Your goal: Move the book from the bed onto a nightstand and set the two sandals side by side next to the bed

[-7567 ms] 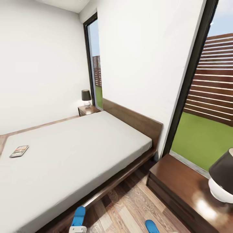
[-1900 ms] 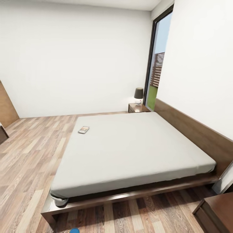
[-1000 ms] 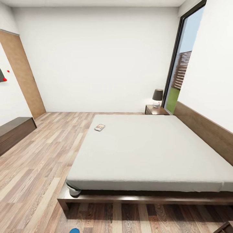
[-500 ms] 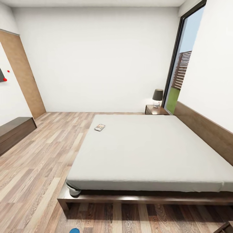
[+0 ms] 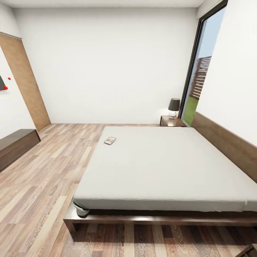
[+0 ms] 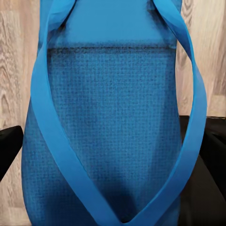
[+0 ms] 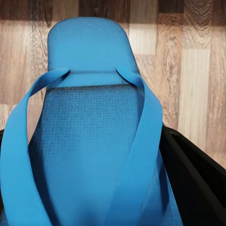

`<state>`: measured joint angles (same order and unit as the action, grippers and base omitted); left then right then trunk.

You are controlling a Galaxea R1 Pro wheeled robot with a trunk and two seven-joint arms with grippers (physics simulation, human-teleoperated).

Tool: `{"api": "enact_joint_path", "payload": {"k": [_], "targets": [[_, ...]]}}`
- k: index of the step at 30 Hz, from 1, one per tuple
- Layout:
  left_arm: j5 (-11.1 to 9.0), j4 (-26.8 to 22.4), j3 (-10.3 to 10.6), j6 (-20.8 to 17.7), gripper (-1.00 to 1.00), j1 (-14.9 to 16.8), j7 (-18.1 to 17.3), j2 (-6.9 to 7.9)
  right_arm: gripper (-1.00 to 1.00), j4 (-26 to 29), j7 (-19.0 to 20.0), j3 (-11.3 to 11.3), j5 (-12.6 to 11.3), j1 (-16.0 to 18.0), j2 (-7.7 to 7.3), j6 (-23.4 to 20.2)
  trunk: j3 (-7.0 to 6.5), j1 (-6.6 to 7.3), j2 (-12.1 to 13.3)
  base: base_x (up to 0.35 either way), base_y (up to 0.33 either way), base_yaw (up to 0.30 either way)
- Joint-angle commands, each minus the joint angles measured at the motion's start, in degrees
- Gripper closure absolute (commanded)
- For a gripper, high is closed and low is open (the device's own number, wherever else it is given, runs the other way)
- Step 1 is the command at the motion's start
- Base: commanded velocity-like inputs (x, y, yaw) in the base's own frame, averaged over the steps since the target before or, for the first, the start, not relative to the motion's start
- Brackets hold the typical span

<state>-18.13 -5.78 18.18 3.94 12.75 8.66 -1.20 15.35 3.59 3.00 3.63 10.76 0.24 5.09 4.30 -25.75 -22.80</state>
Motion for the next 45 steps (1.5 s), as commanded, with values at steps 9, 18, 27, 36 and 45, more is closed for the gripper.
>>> {"api": "enact_joint_path", "payload": {"k": [9,18,27,36,45], "targets": [[-0.6,0.0,0.5,-4.2,1.0,0.2,-0.3,-0.03,1.0,-0.1,0.1,0.4,0.3,0.1,0.17,-0.2,0.12,-0.03,-0.1,0.0,0.0,0.0],[-0.7,-0.1,0.6,-7.5,1.0,1.5,-0.4,0.04,1.0,-0.2,-2.9,0.3,0.3,0.2,0.3,-0.4,0.12,-0.03,-0.1,0.0,0.0,0.0],[-0.6,-0.2,0.6,-9.8,1.0,2.6,-0.5,-0.01,1.0,0.3,-5.6,0.2,0.4,0.2,0.45,-7.3,0.12,-0.03,-0.1,0.0,0.0,0.0],[-0.5,-0.3,0.6,-10.8,1.0,2.8,-1.5,0.04,1.0,0.4,-5.5,0.2,0.3,0.2,0.48,-9.9,0.12,-0.03,-0.1,0.0,0.0,0.0],[-0.5,-0.2,0.6,-11.3,1.0,2.8,-3.8,0.06,1.0,0.5,-5.3,0.2,0.2,0.2,0.53,-10.2,0.12,-0.03,-0.1,0.0,0.0,0.0]]}}
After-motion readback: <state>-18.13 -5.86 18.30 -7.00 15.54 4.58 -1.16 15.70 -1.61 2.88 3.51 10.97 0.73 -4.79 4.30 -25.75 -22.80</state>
